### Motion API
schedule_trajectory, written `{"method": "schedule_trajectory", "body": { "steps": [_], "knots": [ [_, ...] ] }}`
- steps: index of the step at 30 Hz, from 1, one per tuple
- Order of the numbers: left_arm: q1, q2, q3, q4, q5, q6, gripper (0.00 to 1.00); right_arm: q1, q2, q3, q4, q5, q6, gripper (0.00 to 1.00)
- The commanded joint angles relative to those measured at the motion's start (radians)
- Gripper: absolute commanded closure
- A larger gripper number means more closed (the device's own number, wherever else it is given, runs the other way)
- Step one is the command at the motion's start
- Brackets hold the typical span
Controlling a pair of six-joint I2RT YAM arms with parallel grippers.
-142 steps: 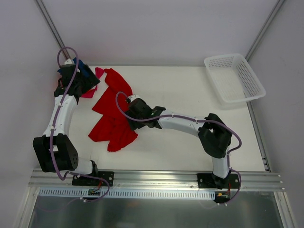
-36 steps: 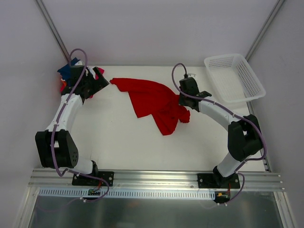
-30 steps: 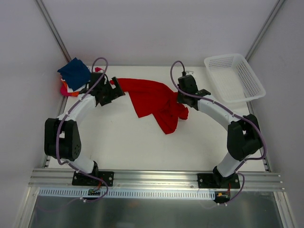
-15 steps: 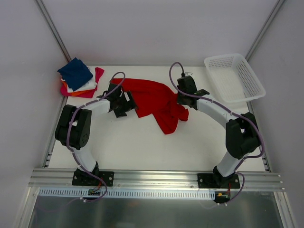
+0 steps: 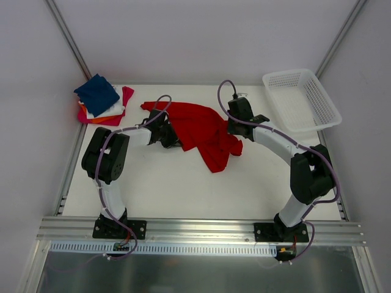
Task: Fold and stack the t-shirts
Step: Flatten the tshirt out
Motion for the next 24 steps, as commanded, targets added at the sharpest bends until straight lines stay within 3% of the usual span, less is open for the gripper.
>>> {"method": "schedule_trajectory", "body": {
  "steps": [1,6,11,16,24],
  "knots": [
    [-0.013,-0.034,-0.052,-0.011,0.001,0.000,1.00,-0.001,-0.007,0.036,0.006,-0.006,-0.010,1.00],
    [-0.011,-0.178,-0.206,-0.057,-0.102,-0.007,1.00,-0.012,0.000,0.037,0.008,0.003,-0.009,1.00],
    [-0.011,-0.431,-0.360,-0.118,-0.178,-0.036,1.00,-0.066,0.054,0.070,0.005,0.001,-0.006,1.00],
    [-0.010,-0.694,-0.449,-0.290,-0.275,-0.039,1.00,-0.125,0.121,0.132,-0.001,0.009,0.005,1.00],
    [-0.010,-0.863,-0.542,-0.416,-0.267,-0.070,1.00,-0.234,0.207,0.264,-0.046,0.010,0.007,1.00]
  ]
}}
